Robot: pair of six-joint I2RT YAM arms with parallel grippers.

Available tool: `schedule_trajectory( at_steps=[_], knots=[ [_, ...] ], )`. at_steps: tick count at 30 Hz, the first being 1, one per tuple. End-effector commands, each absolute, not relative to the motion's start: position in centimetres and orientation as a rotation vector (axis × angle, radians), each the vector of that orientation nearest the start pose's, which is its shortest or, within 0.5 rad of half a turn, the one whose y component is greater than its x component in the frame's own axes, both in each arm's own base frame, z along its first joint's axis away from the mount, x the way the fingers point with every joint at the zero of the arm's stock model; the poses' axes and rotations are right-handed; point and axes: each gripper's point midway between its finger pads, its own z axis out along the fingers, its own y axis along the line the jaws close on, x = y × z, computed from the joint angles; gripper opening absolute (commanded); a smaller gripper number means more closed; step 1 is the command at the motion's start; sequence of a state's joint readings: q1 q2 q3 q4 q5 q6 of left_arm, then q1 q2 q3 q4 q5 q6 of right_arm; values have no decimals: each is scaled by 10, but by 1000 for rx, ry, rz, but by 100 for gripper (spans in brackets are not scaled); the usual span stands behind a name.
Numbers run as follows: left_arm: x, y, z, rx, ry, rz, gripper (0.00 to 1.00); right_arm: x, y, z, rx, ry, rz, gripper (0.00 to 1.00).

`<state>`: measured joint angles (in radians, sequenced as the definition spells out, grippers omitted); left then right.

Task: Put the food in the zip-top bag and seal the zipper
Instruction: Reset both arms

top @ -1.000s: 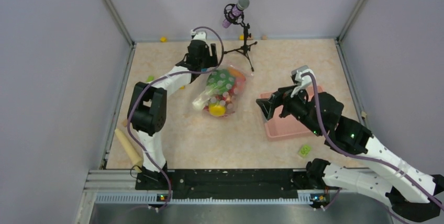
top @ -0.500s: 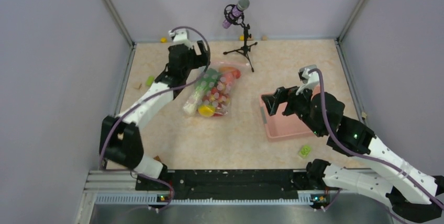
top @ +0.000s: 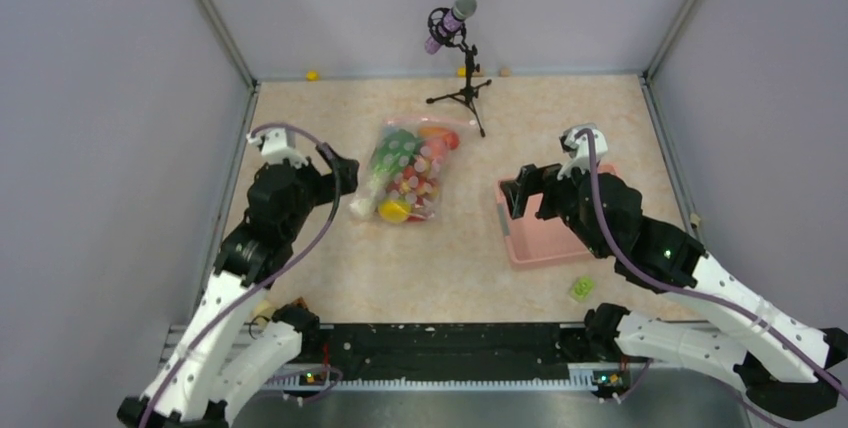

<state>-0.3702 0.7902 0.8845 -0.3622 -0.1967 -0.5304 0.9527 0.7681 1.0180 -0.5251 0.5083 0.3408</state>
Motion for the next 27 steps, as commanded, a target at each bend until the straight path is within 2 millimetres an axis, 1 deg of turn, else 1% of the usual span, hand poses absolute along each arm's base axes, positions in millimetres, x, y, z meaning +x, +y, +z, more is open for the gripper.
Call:
schedule_trajectory(
  at_steps=[1, 3, 6, 8, 12, 14, 19, 22, 27],
  knots=[
    [237, -75, 296, -354, 1782, -486, 97, 217, 159, 340, -146, 1774, 411, 99],
    [223, -61, 310, -404, 1723, -474, 97, 218, 155, 340, -135, 1779, 388, 99],
    [209, -48, 329, -424, 1667, -461, 97, 218, 154, 338, -135, 1789, 374, 99],
    [204, -47, 338, -423, 1667, -462, 97, 218, 158, 337, -156, 1798, 376, 99],
    [205, -47, 348, -413, 1695, -446, 97, 216, 168, 333, -207, 1821, 402, 99],
    [207, -51, 349, -392, 1720, -443, 97, 216, 171, 331, -220, 1830, 400, 99],
    [212, -54, 338, -379, 1753, -428, 97, 220, 171, 330, -213, 1838, 377, 99],
    [214, -55, 337, -373, 1753, -431, 97, 219, 175, 330, -238, 1842, 387, 99],
    [218, -57, 330, -361, 1766, -425, 97, 219, 176, 327, -235, 1849, 391, 99]
  ],
)
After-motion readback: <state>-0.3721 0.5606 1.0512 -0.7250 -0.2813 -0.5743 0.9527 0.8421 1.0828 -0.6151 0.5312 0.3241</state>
